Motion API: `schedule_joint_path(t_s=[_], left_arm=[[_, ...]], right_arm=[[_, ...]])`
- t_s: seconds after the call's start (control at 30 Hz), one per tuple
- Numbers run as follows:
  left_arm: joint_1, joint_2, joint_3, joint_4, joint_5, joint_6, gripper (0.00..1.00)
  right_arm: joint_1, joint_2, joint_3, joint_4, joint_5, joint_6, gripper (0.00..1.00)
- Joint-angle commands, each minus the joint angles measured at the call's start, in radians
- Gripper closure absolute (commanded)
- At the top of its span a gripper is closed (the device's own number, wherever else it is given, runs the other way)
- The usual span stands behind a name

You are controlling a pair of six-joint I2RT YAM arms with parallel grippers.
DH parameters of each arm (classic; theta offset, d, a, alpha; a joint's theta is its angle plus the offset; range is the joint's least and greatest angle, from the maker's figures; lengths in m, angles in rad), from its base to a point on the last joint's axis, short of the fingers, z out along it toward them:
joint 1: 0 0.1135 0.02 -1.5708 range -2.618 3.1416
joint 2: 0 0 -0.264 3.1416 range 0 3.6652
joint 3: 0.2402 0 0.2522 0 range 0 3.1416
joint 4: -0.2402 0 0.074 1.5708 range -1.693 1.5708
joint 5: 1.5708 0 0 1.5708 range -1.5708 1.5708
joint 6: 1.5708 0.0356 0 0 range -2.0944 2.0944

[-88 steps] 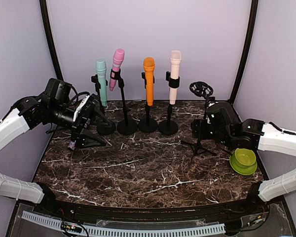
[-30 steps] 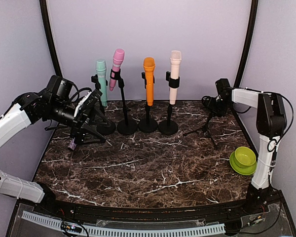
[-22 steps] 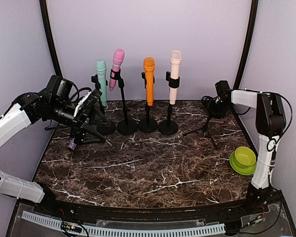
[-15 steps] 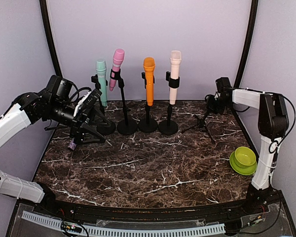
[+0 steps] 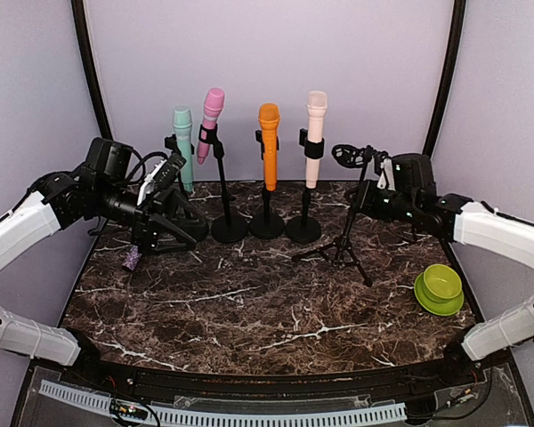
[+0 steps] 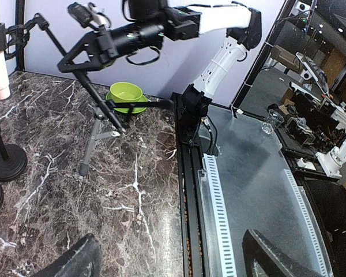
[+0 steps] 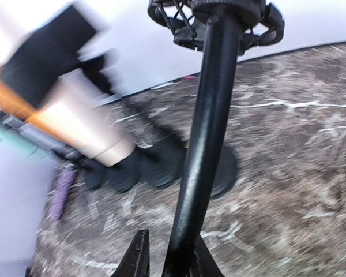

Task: Remove the microphone from the stand
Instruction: Unscrew the knob on the stand of the microphone stand.

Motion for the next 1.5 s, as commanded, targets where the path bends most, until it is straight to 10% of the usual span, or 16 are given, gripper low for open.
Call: schedule_joint_path(t_s=[0.0,0.4,0.93,1.47], left_arm=[[-0.021,0.009,-0.041,0.181,0.07,-0.183,0.14],[-0.125,0.104,-0.002,0.268,0.147,-0.236,0.15],[-0.139,0.015,-0.046,0.308,0.27,-0.297,0.14],[-0.118,-0.063,-0.083,0.299,0.171,-0.285,0.22]], right_arm=[[0.171,-0.223,-0.171,0.174,0.179,0.067,1.0],[0.759,-0.523,-0.308,0.363,0.687,-0.107,1.0],[0.778,0.159,0.323,0.597,0.451,-0.333,1.0],[0.801,0.29,0.402,0.679,0.451,-0.333,1.0]])
